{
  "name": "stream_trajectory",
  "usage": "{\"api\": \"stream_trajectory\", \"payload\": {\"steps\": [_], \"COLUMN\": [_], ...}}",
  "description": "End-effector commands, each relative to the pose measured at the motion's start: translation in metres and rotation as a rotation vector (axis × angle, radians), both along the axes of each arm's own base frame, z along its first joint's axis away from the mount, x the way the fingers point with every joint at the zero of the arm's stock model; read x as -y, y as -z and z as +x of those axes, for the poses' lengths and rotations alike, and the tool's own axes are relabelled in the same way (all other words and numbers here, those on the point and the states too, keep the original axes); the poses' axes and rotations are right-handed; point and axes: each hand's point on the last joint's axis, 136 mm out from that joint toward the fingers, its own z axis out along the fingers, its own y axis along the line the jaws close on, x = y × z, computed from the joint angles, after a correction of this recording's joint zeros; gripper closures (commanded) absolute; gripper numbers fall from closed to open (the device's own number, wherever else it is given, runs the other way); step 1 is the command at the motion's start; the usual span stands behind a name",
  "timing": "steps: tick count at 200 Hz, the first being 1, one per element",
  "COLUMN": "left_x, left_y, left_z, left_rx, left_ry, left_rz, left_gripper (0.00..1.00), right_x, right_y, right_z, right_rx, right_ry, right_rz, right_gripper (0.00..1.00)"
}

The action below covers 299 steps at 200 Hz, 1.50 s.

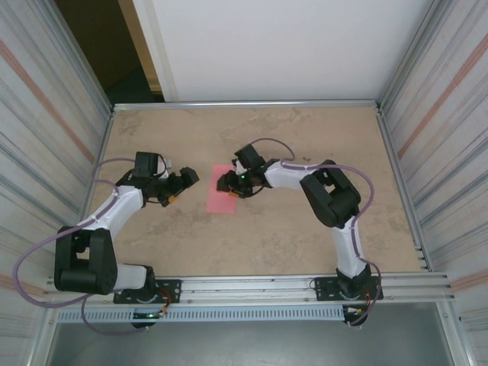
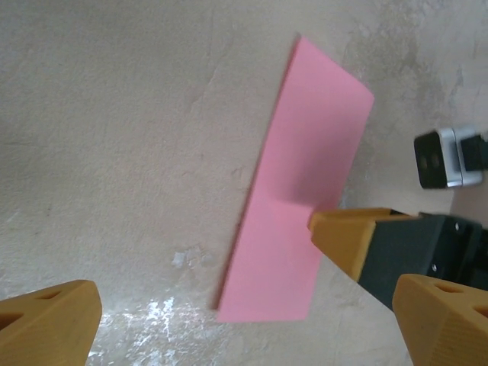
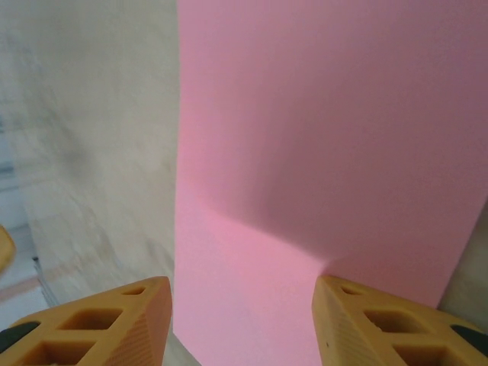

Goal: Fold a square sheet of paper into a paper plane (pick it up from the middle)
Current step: Move the paper to the center of the table.

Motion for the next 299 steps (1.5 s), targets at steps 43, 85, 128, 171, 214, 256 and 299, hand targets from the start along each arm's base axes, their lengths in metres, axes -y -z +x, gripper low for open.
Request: {"api": "stream_trajectory", "payload": {"steps": [43,85,128,171,214,256,299], "left_x": [0.04,0.078,0.108,0.124,0.136,0.14,0.137], "left_y": [-0.002,0.013,0.022,0.035,0.045,0.053,0.062], "left_z": [-0.002,-0.02,-0.03,-0.035,-0.037,-0.039,-0.04], "left_rx": [0.016,-0.051,-0.095,-0.144,-0.168,-0.192,-0.214], "left_ry": [0.096,0.158,0.218,0.244,0.277,0.291,0.29], "left_rz": [-0.108,-0.16,-0.173,-0.164,-0.162,-0.164,-0.139], "left_gripper": [0.01,0.01,0.05,0.21,0.41,0.54,0.56], "right_x": [0.062,0.078,0.074,0.067,0.075,0.087,0.097], "right_y": [-0.053,-0.043,-0.024,-0.015,0.008,0.03,0.042], "right_z": [-0.01,-0.008,-0.009,-0.007,-0.016,-0.026,-0.033], "right_rx": [0.043,0.032,-0.014,-0.048,-0.093,-0.139,-0.161], "right_ry": [0.158,0.279,0.246,0.231,0.234,0.24,0.248], "right_rz": [0.119,0.073,0.054,0.069,0.029,-0.023,-0.051], "right_gripper": [0.49,0.51,0.56,0.57,0.61,0.65,0.67]}}
